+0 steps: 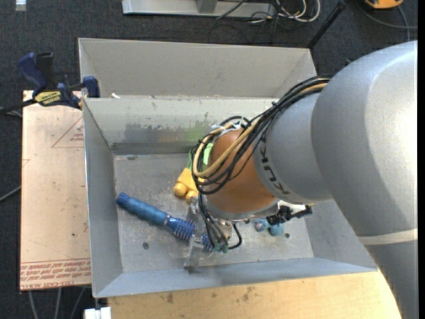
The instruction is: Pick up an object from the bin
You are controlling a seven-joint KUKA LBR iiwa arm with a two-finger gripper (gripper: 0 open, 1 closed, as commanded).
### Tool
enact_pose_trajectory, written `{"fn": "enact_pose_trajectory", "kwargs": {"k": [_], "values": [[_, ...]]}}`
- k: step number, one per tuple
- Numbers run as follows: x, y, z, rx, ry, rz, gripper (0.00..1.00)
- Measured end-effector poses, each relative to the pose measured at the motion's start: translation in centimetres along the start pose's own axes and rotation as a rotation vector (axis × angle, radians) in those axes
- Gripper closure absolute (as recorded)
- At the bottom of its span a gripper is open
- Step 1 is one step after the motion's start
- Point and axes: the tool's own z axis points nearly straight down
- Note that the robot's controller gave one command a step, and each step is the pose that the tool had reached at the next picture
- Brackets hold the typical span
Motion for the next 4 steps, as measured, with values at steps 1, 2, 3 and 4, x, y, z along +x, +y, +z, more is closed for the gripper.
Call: {"fn": "enact_pose_trajectory", "kwargs": {"k": [1, 2, 3, 4], "values": [[0.6, 2.0, -3.5, -0.004, -0.009, 0.055, 0.0], [-0.3, 1.7, -3.7, -0.003, -0.008, 0.229, 0.0], [0.3, 0.5, -0.2, -0.002, -0.004, 0.353, 0.0], [0.3, 0.5, -0.2, -0.002, -0.004, 0.353, 0.0]]}}
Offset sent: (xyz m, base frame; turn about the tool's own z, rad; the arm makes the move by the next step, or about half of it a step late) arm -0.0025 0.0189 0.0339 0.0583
